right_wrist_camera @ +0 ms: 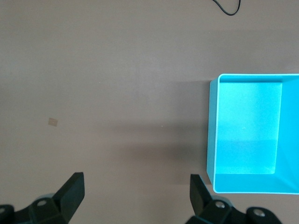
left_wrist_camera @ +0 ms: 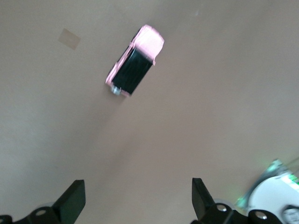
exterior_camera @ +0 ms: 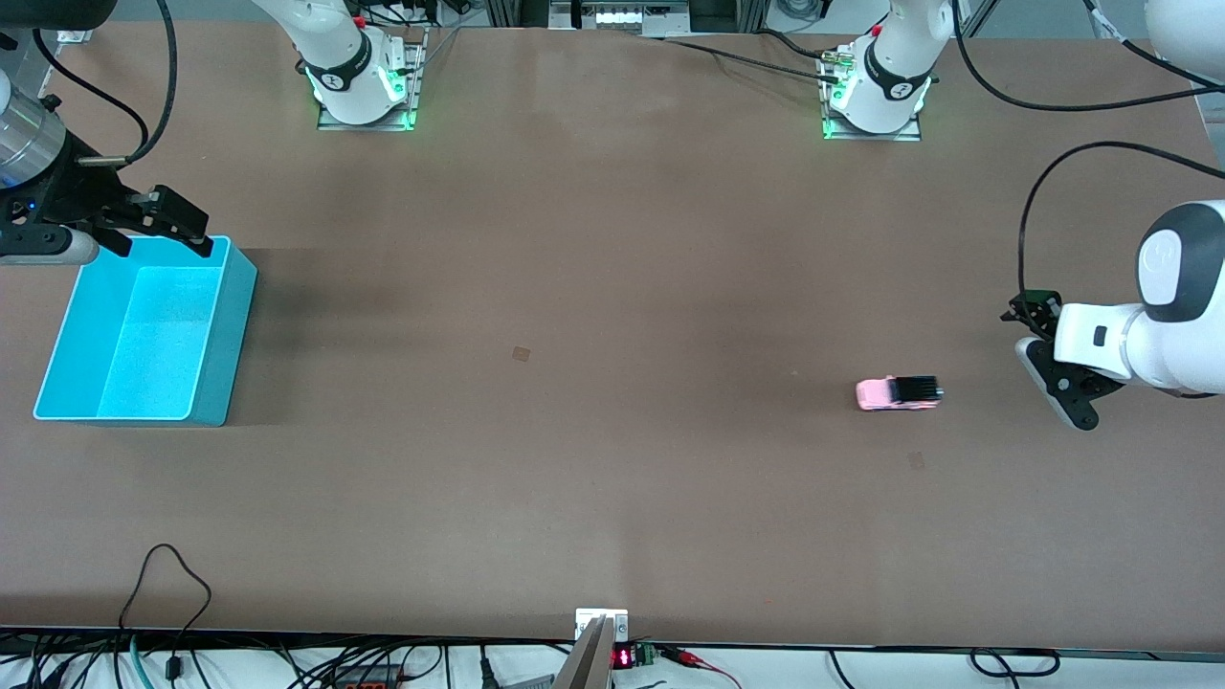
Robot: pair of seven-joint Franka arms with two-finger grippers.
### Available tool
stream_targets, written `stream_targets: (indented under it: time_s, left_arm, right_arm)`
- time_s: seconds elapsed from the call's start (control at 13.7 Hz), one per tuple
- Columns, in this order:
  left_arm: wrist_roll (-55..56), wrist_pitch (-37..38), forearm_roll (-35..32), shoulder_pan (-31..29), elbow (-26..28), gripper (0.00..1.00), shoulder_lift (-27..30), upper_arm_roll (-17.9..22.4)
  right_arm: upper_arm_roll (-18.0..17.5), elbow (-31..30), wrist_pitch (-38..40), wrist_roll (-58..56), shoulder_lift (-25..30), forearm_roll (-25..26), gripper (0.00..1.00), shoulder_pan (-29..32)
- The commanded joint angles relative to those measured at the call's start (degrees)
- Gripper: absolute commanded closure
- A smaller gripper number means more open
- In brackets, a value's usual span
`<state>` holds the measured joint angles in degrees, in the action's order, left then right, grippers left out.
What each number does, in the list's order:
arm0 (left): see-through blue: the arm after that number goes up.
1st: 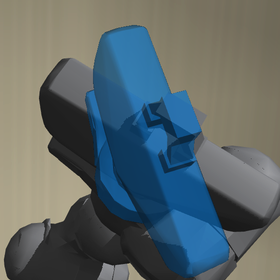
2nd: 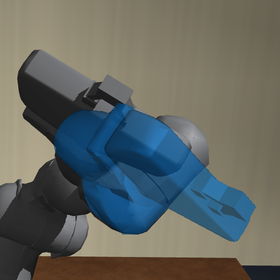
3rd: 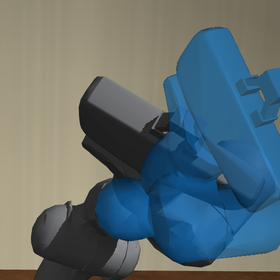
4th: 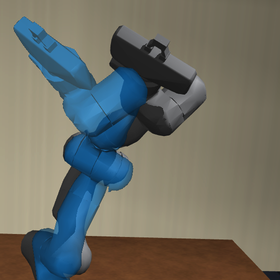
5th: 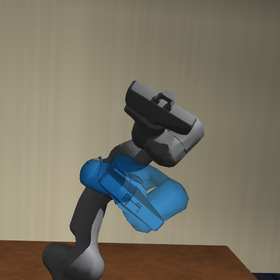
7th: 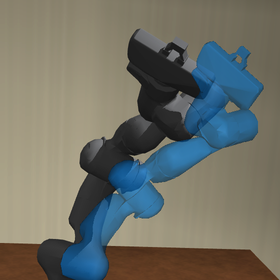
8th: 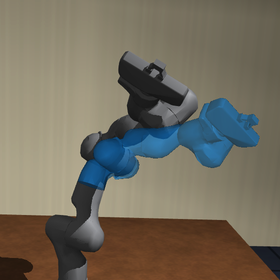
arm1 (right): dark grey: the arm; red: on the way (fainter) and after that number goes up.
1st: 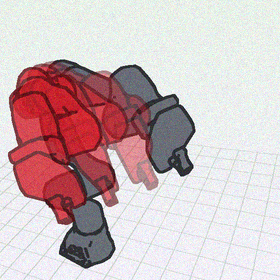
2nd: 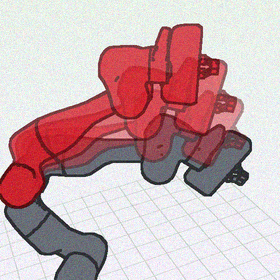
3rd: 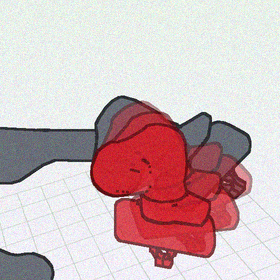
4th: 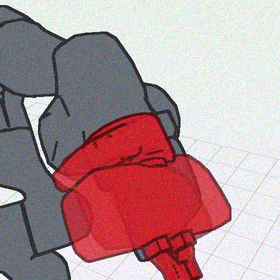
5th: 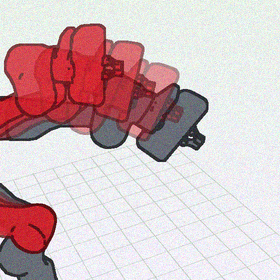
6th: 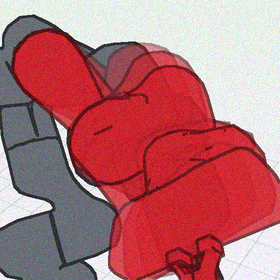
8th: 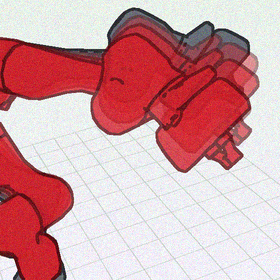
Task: Wind and store pink jeep toy
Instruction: 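Open the left gripper to release the jeep and raise it away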
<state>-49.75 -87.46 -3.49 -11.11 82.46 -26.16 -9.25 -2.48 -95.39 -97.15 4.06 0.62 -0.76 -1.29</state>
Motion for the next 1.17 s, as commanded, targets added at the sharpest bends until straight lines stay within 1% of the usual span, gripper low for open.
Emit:
stream_targets:
  time_s: [0.0, 0.15, 0.29, 0.36, 0.51, 0.73, 0.88, 1.02, 1.09]
  left_arm:
    - [9.0, 6.8, -0.8, -0.1, -5.3, 0.00, 0.2, -2.1]
    - [16.0, 7.2, -0.6, 3.3, -4.2, 0.00, 3.6, -1.4]
    - [26.1, 6.9, -0.4, 5.7, -0.5, 0.00, 8.2, -0.3]
    - [29.8, 6.5, -0.2, 7.8, 0.9, 0.00, 9.9, 1.6]
    - [35.8, 2.6, 0.1, 11.6, 3.8, 0.00, 13.2, 6.5]
    - [40.3, -7.3, 0.1, 14.8, 12.1, 0.00, 20.2, 11.3]
    - [44.5, -10.3, 1.2, 17.7, 15.2, 0.00, 23.6, 15.0]
    - [45.6, -12.8, 1.4, 18.6, 18.4, 0.00, 27.2, 15.4]
    - [45.2, -14.7, 1.4, 18.8, 21.6, 0.00, 29.3, 15.8]
  right_arm:
    - [-0.2, 0.6, 0.8, -0.2, 0.1, 0.0, 0.00, 0.4]
    - [-0.2, 0.6, 0.8, -0.2, 0.0, 0.0, 0.00, 0.4]
    - [-0.2, 0.6, 0.8, -0.2, 0.0, 0.0, 0.00, 0.4]
    - [-0.2, 0.6, 0.8, -0.2, 0.0, 0.0, 0.00, 0.4]
    - [-0.2, 0.6, 0.8, -0.3, 0.0, 0.0, 0.00, 0.4]
    - [-0.2, 0.6, 0.8, -0.3, 0.0, 0.0, 0.00, 0.5]
    - [-0.2, 0.6, 0.9, -0.3, -0.2, -0.1, 0.00, 0.5]
    - [-0.2, 0.6, 1.1, -0.3, -0.4, -0.1, 0.00, 0.5]
    - [-0.2, 0.6, 1.2, -0.3, -0.5, -0.1, 0.00, 0.5]
